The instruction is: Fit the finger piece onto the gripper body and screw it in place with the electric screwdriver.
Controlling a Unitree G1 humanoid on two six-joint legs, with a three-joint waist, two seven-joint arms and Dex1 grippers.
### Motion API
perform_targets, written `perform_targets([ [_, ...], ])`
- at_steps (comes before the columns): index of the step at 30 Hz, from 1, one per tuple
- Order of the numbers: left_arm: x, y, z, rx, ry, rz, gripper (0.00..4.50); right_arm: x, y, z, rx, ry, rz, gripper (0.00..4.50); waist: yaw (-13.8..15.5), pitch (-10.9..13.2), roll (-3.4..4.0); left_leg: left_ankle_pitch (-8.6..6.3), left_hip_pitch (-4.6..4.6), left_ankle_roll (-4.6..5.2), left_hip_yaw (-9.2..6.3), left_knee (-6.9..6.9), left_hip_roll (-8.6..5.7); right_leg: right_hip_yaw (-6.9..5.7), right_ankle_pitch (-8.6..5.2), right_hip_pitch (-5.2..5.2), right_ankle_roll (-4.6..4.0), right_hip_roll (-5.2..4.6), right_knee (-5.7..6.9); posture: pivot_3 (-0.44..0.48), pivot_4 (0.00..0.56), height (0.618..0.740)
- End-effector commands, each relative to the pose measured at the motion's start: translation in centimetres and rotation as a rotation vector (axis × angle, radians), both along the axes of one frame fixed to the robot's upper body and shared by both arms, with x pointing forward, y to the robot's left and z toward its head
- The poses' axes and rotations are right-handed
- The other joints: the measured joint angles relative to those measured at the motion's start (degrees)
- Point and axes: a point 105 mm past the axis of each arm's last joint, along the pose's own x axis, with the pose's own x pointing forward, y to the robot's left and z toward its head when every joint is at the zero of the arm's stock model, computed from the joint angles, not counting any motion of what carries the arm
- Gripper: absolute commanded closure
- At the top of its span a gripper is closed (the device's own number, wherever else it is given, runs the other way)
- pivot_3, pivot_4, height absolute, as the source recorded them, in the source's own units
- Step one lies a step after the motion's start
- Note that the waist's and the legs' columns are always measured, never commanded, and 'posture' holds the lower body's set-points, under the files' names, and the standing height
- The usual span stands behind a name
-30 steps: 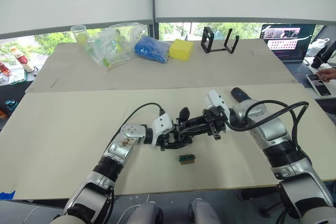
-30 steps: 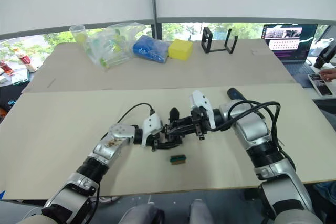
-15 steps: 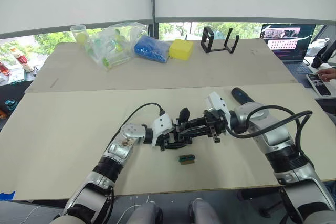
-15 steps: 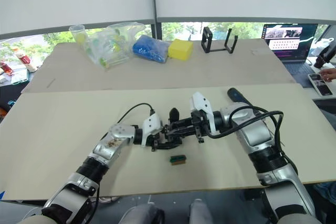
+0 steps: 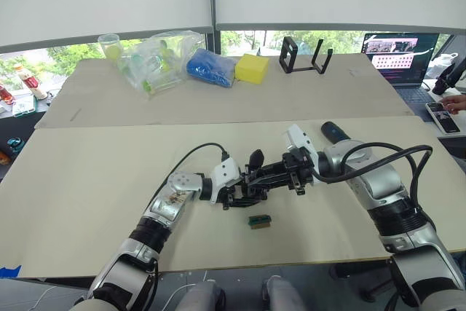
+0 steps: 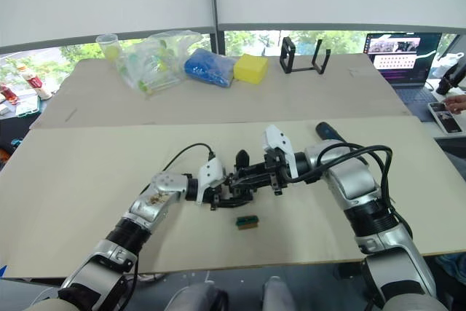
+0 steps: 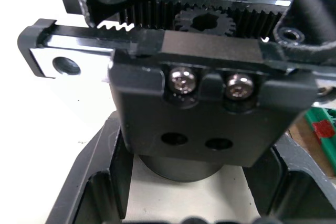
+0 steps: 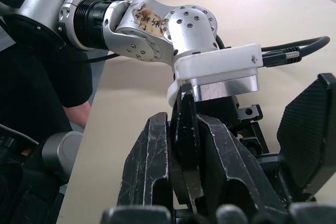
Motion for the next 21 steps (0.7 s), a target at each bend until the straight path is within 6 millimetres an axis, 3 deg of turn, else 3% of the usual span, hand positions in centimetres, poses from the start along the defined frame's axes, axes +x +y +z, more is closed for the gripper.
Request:
perform_targets([
  [1, 0.5, 0.4, 1.8, -0.042, -0.049, 0.016, 2.18, -1.0, -1.5, -6.7, -0.193, 0.213, -0.06, 4.17, 0.0, 0.0, 0.0, 0.0, 0.0, 0.0, 0.0, 0.0, 0.0, 0.0, 0.0, 0.0, 0.0, 0.0, 0.0, 0.0, 0.15, 0.737],
  [11, 0.5, 0.6, 1.7, -0.039, -0.047, 0.019, 2.18, -1.1, -1.5, -6.8, -0.196, 0.187, -0.044, 4.17, 0.0, 0.0, 0.0, -0.01, 0.02, 0.01, 0.0, 0.0, 0.01, 0.0, 0.0, 0.01, 0.0, 0.01, 0.0, 0.0, 0.15, 0.737],
  [17, 0.5, 0.5, 1.7, -0.042, -0.049, 0.019, 2.18, -0.9, -1.3, -6.1, -0.182, 0.148, -0.032, 4.17, 0.0, 0.0, 0.0, -0.01, 0.02, 0.01, 0.0, -0.01, 0.01, 0.0, 0.0, 0.01, 0.0, 0.01, 0.0, 0.0, 0.15, 0.737],
  [21, 0.5, 0.4, 1.7, -0.042, -0.048, 0.019, 2.18, 0.0, -0.7, -4.6, -0.108, 0.067, -0.049, 4.17, -0.1, 0.0, 0.0, -0.01, 0.02, 0.02, 0.0, -0.01, 0.01, 0.0, 0.0, 0.01, 0.0, 0.0, -0.01, 0.0, 0.15, 0.737],
])
